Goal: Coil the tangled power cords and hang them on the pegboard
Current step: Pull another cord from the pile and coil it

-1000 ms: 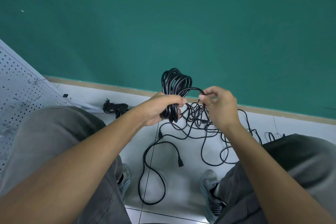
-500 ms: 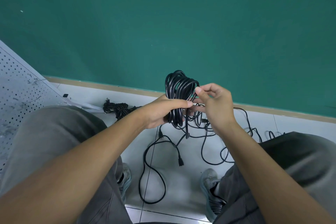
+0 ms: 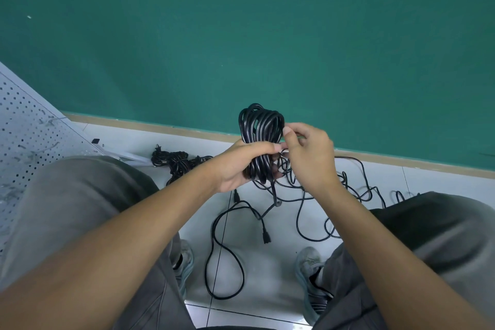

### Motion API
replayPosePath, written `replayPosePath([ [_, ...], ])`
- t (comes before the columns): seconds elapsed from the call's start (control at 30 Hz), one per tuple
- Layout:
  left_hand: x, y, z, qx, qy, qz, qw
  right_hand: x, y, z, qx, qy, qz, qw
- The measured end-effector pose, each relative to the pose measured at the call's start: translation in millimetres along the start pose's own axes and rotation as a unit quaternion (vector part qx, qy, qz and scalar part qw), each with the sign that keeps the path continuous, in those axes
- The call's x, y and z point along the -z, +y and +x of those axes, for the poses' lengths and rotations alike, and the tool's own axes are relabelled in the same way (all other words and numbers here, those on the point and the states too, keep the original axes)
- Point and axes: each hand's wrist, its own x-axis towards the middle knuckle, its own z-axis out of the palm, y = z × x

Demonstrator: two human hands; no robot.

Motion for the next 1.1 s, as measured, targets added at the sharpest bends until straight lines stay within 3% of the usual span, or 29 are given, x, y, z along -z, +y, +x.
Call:
replayPosePath([
  [0.1, 5, 6, 4, -0.015, 0.023, -0.032, 0.999, -7, -2, -5, -0.091, -0.077, 0.111, 0.987],
  [0.2, 15, 13, 9, -0.036, 0.094, -0.087, 0.991, -17, 1, -11, -0.163, -0.167, 0.113, 0.966],
  [0.43, 37, 18, 16, -0.085, 0.24, -0.107, 0.961, -18, -3, -20, -0.095, -0.284, -0.016, 0.954],
  [0.6, 38, 16, 19, -0.103, 0.303, -0.011, 0.947, -8, -5, -17, -0.065, -0.302, -0.013, 0.951],
  [0.7, 36, 13, 20, -0.129, 0.274, 0.11, 0.946, -4, -5, -18, -0.019, -0.26, -0.037, 0.965],
  [0.87, 32, 13, 11, -0.128, 0.129, 0.189, 0.965, 7, -9, -15, 0.051, -0.156, -0.03, 0.986],
  [1.0, 19, 14, -1, -0.071, 0.02, 0.134, 0.988, 14, -15, -7, 0.061, -0.066, 0.009, 0.996],
  [1.1, 15, 11, -1, -0.031, -0.013, 0.084, 0.996, 20, -15, -5, 0.036, -0.007, 0.015, 0.999],
])
